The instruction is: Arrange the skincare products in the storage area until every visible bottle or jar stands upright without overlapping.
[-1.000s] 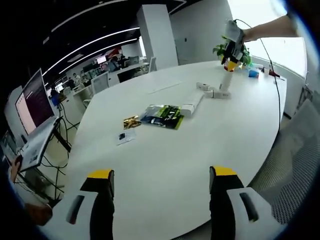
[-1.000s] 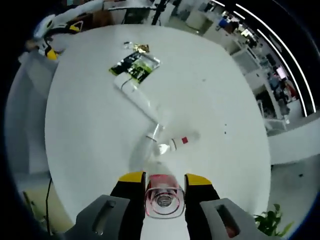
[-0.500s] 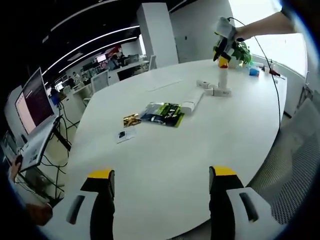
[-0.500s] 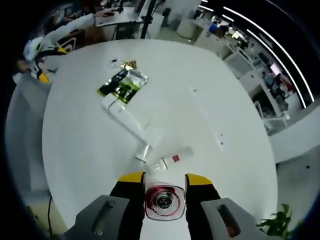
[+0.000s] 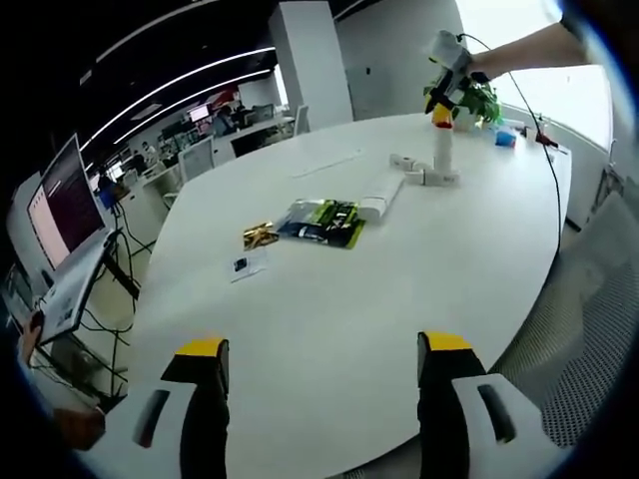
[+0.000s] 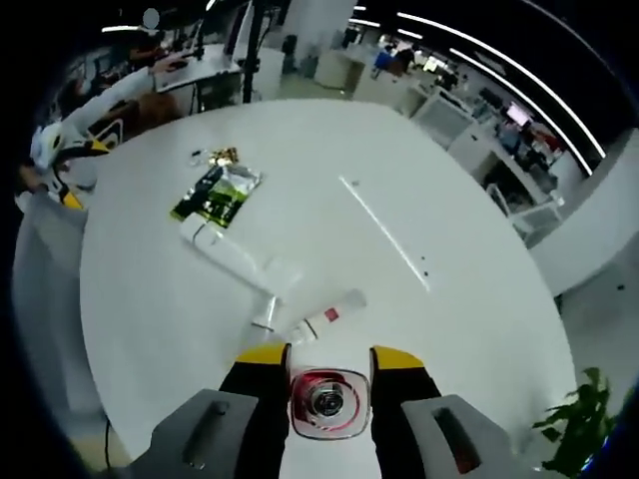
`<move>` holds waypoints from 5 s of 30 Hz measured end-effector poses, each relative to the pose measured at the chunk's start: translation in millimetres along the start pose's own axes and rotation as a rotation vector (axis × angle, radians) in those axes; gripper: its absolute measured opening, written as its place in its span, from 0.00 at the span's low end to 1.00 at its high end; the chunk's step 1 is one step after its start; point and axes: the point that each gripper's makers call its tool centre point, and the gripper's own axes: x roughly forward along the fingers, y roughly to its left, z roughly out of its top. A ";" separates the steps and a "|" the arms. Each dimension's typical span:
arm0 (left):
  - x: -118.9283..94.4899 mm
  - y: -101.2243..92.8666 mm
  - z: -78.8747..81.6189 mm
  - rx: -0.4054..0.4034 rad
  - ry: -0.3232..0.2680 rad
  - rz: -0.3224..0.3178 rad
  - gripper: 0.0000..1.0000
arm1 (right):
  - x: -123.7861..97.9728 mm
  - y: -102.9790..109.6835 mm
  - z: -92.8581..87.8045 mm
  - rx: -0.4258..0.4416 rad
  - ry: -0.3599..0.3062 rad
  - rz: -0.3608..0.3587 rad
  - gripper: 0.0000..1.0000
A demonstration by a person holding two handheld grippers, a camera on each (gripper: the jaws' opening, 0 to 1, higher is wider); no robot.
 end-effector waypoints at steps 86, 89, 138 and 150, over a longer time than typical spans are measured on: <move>-41.6 -29.8 134.9 -0.004 -0.401 -0.141 0.85 | -124.3 158.8 142.8 0.485 -0.665 -0.053 0.21; -48.0 -44.5 152.9 0.027 -0.435 -0.173 0.90 | -125.0 185.2 150.5 0.450 -0.647 -0.027 0.21; -109.4 -103.5 222.1 0.008 -0.577 -0.328 0.31 | -199.5 311.5 220.3 0.412 -0.729 0.111 0.22; -132.9 -114.7 234.8 -0.114 -0.586 -0.686 0.30 | -226.1 315.6 231.9 0.309 -0.830 0.306 0.23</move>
